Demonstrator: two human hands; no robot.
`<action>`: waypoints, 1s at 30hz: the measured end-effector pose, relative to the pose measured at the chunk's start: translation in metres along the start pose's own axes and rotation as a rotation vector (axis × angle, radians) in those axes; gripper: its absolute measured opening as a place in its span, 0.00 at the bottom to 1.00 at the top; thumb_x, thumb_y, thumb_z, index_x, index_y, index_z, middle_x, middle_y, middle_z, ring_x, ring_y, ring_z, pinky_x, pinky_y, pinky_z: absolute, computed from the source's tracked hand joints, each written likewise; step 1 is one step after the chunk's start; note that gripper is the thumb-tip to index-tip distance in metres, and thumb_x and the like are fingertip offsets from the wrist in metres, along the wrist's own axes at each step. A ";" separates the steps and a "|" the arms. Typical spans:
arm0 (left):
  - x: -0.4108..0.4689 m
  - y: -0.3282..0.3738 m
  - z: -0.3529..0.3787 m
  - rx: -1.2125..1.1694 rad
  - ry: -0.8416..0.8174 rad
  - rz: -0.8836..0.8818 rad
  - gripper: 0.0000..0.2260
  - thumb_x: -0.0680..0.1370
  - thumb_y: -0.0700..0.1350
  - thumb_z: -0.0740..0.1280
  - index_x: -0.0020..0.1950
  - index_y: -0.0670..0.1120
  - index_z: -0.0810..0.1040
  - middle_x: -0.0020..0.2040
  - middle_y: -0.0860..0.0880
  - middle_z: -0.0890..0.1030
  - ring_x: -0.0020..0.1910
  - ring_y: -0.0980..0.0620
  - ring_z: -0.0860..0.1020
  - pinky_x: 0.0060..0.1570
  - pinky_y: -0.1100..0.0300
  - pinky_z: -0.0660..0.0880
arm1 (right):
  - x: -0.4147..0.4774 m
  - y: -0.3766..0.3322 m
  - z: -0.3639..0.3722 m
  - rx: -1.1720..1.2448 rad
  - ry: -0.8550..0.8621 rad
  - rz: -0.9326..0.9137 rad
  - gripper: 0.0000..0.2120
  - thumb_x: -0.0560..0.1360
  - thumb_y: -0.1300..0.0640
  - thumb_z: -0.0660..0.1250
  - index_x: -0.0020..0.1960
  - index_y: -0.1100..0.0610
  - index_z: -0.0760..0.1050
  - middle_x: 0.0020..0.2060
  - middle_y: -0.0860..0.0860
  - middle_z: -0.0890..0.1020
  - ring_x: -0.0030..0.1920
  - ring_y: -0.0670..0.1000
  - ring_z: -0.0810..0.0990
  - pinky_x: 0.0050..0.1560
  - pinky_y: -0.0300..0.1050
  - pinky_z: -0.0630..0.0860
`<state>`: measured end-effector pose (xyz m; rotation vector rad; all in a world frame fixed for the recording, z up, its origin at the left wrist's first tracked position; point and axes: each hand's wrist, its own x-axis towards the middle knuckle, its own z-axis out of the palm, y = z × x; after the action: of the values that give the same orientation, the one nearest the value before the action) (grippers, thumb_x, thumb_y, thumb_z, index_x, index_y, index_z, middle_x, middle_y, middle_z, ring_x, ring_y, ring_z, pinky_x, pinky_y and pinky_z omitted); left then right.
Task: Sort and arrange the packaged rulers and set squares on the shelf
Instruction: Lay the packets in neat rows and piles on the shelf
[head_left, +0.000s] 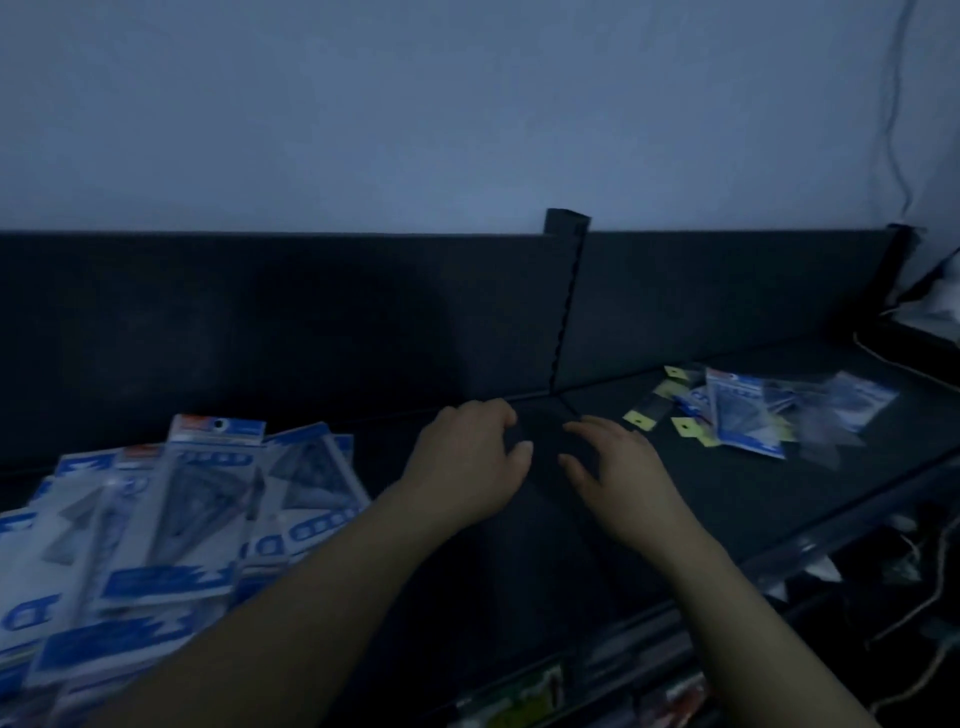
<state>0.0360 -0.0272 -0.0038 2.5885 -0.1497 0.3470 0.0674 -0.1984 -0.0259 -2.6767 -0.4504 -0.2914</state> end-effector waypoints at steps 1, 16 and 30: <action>0.010 0.011 0.010 -0.020 -0.020 0.002 0.17 0.78 0.53 0.62 0.64 0.48 0.74 0.59 0.50 0.78 0.58 0.50 0.75 0.58 0.54 0.73 | 0.003 0.017 -0.007 -0.006 0.000 0.024 0.20 0.78 0.51 0.62 0.69 0.53 0.70 0.69 0.50 0.71 0.69 0.49 0.68 0.71 0.52 0.62; 0.145 0.104 0.168 -0.063 -0.162 -0.128 0.17 0.78 0.52 0.63 0.64 0.47 0.73 0.61 0.46 0.74 0.59 0.45 0.72 0.58 0.52 0.72 | 0.053 0.262 -0.045 -0.229 -0.108 0.232 0.22 0.81 0.50 0.54 0.75 0.52 0.60 0.75 0.54 0.61 0.74 0.54 0.59 0.73 0.50 0.57; 0.227 0.127 0.196 0.048 -0.255 -0.233 0.16 0.75 0.49 0.69 0.58 0.39 0.76 0.57 0.43 0.78 0.53 0.46 0.77 0.41 0.61 0.71 | 0.066 0.297 -0.044 -0.178 0.069 0.094 0.13 0.78 0.53 0.58 0.56 0.51 0.79 0.55 0.47 0.80 0.55 0.50 0.77 0.63 0.51 0.68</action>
<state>0.2743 -0.2459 -0.0439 2.6534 0.0723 -0.0655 0.2273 -0.4563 -0.0757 -2.8402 -0.2889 -0.4120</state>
